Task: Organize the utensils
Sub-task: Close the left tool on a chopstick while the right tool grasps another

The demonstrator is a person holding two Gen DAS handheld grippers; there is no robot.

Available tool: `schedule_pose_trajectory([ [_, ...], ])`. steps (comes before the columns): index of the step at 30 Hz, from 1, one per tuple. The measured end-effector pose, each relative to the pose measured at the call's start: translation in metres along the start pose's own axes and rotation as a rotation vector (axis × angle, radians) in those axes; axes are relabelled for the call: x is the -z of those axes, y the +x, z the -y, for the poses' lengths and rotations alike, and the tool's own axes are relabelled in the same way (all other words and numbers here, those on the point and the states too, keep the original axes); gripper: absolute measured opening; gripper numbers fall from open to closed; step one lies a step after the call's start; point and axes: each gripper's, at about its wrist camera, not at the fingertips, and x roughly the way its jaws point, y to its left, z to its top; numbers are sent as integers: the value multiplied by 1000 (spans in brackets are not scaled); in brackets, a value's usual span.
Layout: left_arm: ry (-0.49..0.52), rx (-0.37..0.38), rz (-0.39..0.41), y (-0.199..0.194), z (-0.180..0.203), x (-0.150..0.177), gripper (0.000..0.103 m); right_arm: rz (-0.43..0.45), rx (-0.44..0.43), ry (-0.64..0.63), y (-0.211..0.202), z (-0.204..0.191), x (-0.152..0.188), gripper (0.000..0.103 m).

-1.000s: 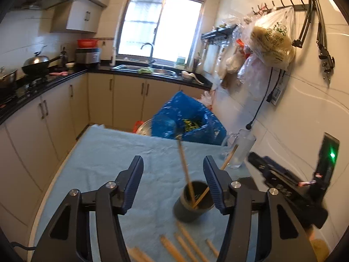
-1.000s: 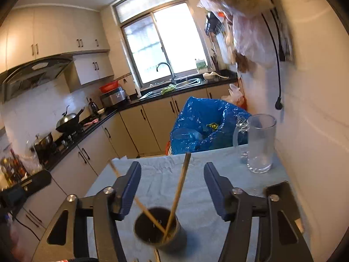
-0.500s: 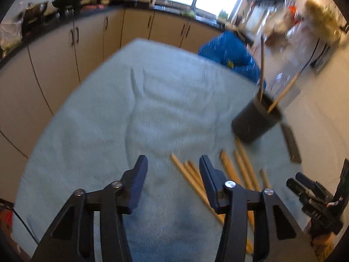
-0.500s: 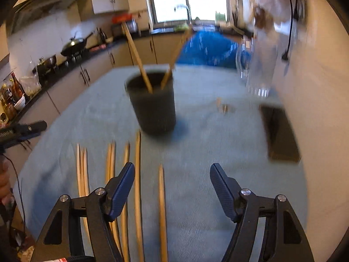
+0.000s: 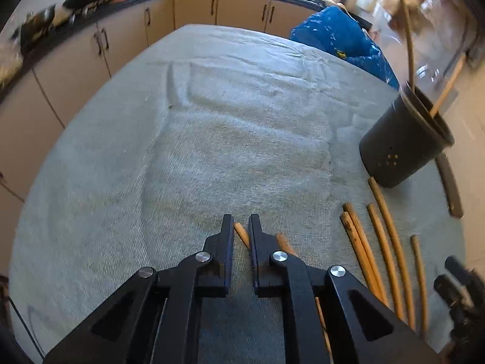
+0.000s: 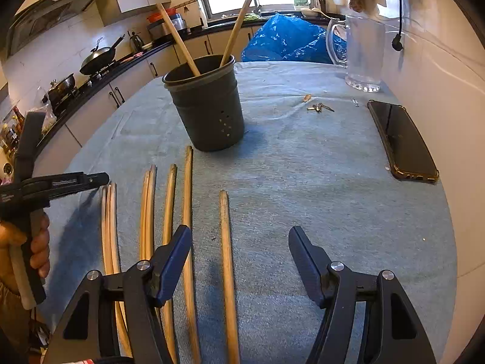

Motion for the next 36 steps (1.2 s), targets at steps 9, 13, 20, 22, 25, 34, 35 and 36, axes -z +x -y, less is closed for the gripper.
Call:
schedule_pose_trajectory([
  [9, 279, -35, 39, -9, 7, 14, 6, -46, 6, 1, 16, 9, -6, 57],
  [13, 331, -14, 20, -15, -2, 21, 6, -67, 13, -18, 24, 6, -9, 53],
  [20, 239, 64, -47, -24, -24, 23, 6, -100, 53, -93, 41, -15, -19, 50],
  [22, 217, 85, -66, -26, -26, 22, 6, -116, 103, -133, 45, -22, -21, 41],
  [25, 184, 123, -86, -34, -30, 23, 9, -144, 121, -149, 46, -23, -25, 31],
  [34, 230, 88, -131, -34, -21, 35, 19, -198, 145, -129, 43, -7, -27, 29],
  [35, 238, 78, -135, -32, -19, 34, 19, -207, 147, -130, 42, -6, -27, 29],
  [36, 241, 74, -138, -31, -17, 33, 19, -220, 148, -129, 43, -5, -28, 29],
])
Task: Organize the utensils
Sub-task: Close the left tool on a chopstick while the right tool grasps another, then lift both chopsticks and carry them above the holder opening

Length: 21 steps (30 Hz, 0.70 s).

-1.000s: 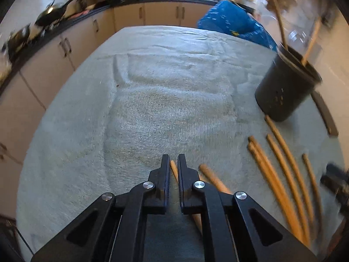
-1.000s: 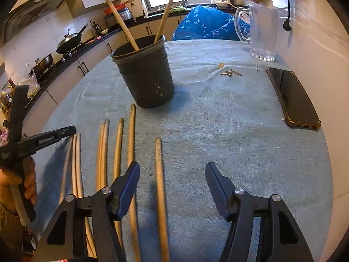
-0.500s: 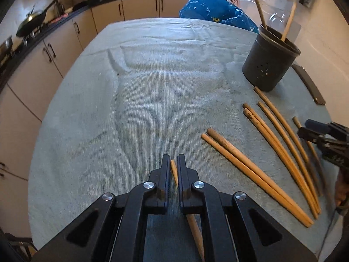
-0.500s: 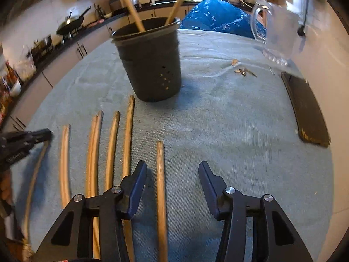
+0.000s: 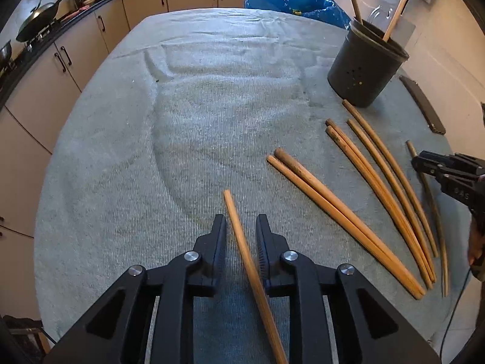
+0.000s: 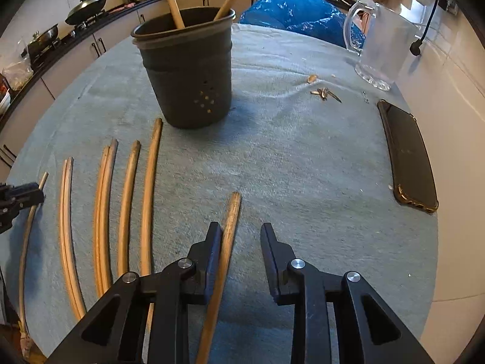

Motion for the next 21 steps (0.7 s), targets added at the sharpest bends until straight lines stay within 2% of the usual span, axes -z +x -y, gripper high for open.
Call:
schedule_pose_trajectory([
  [10, 59, -63, -24, 9, 16, -14, 19, -124, 14, 29, 14, -1, -31, 29],
  [12, 63, -70, -4, 7, 17, -10, 11, -119, 7, 38, 14, -4, -33, 23],
  [14, 34, -65, 7, 3, 16, -6, 5, -101, 15, 20, 12, -10, -31, 8],
  [16, -23, -46, 48, -8, 9, -3, 5, -86, 27, 14, 9, -12, -25, 8],
  [17, -42, -29, 92, -19, 6, -1, 5, -69, 5, 31, 4, -10, -22, 7],
  [21, -76, -4, 213, -63, 1, 7, 5, 43, -43, 78, -25, -3, -10, 7],
])
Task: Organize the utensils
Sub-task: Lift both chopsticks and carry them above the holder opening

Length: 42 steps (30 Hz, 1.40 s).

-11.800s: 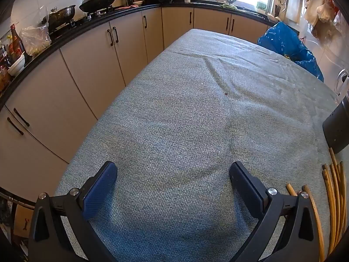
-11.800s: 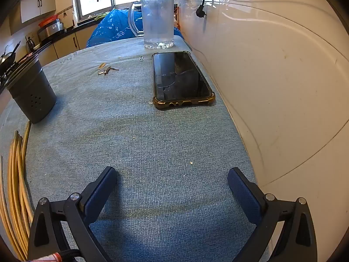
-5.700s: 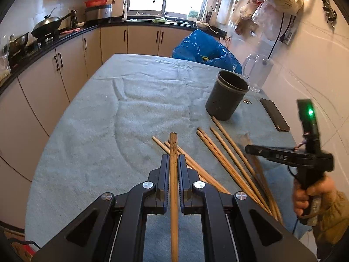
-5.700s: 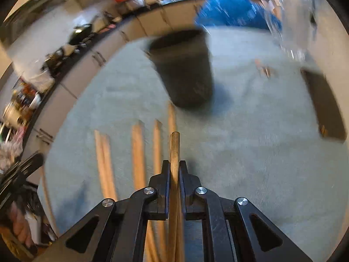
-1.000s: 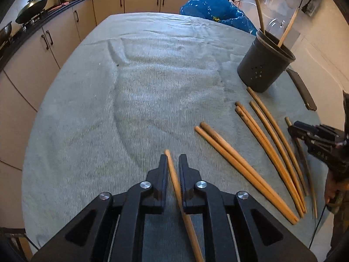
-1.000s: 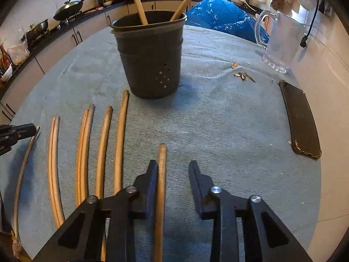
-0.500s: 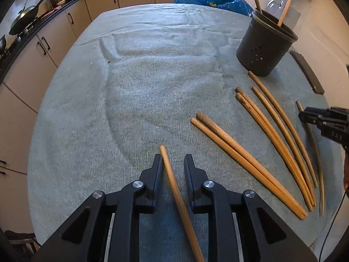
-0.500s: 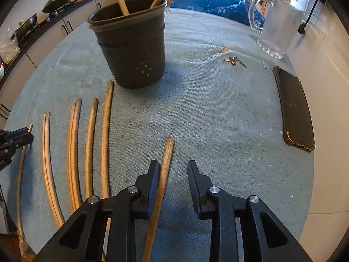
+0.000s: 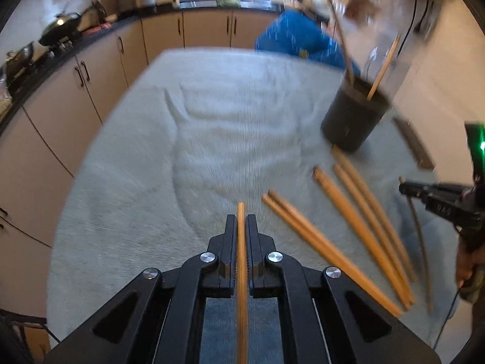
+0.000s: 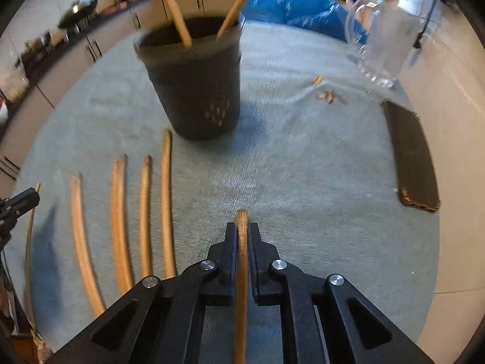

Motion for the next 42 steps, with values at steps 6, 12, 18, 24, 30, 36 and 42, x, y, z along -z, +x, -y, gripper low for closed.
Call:
schedule_pose_trajectory([
  [6, -11, 33, 153, -53, 3, -1, 5, 170, -59, 62, -55, 7, 14, 7],
  [12, -27, 75, 250, -87, 12, 1, 5, 314, -81, 76, -100, 5, 23, 7],
  [18, -1, 86, 386, -134, 30, 11, 5, 415, -117, 84, -132, -1, 34, 7],
  [24, 6, 125, 451, -158, 41, 13, 5, 481, -126, 78, -151, -3, 42, 7],
  [30, -9, 157, 484, -170, 42, 3, 5, 517, -140, 81, -160, -1, 38, 7],
  [36, -6, 175, 499, -172, 46, -21, 5, 555, -149, 102, -169, 7, 24, 7],
  [42, 1, 187, 520, -169, 55, -63, 5, 609, -155, 130, -181, 16, -13, 7],
])
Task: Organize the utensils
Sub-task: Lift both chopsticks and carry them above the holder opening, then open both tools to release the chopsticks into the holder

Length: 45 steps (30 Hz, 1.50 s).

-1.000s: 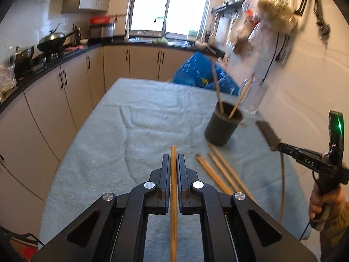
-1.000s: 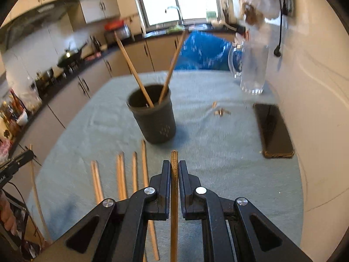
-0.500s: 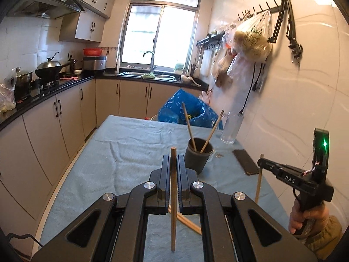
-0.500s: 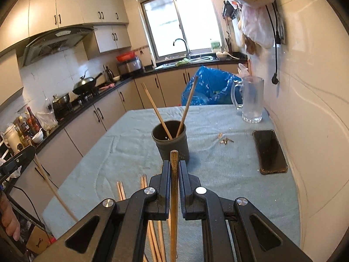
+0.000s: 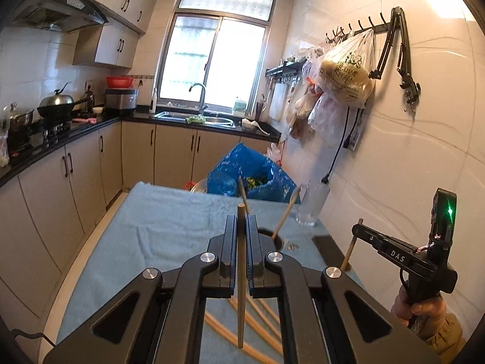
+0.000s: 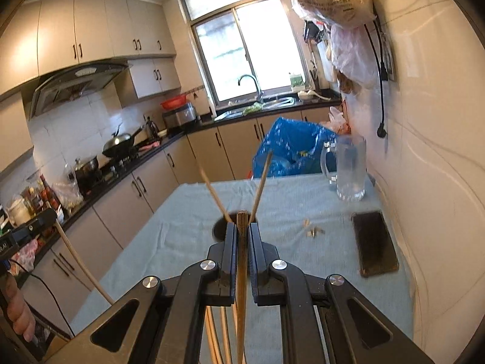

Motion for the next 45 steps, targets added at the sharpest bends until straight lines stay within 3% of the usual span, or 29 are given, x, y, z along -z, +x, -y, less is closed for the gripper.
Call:
schedule_pose_trajectory([
  [10, 19, 1, 83, 59, 25, -82, 5, 176, -32, 118, 18, 6, -92, 7],
  [16, 30, -11, 79, 123, 40, -103, 5, 285, 35, 121, 41, 2, -121, 8],
  [18, 35, -18, 60, 147, 44, -100, 5, 278, 66, 112, 61, 1, -117, 8],
  [23, -14, -17, -77, 207, 38, -78, 5, 175, 95, 120, 107, 14, -94, 8],
  [27, -26, -31, -149, 229, 32, -62, 5, 82, 89, 154, 131, 32, -73, 8],
  [33, -29, -36, -173, 222, 32, -50, 11, 15, 81, 208, 144, 49, -60, 10],
  [34, -23, -41, -168, 217, 33, -50, 19, 9, 76, 218, 144, 51, -60, 19],
  [35, -20, -46, -162, 212, 33, -50, 28, 6, 70, 233, 142, 53, -60, 35],
  [37, -19, -52, -138, 196, 31, -51, 36, 23, 71, 247, 135, 54, -59, 49],
  [42, -34, -55, -93, 145, 19, -49, 46, 72, 71, 224, 93, 49, -61, 52],
  [45, -28, -77, -69, 111, 6, -39, 56, 97, 82, 187, 62, 42, -51, 59],
])
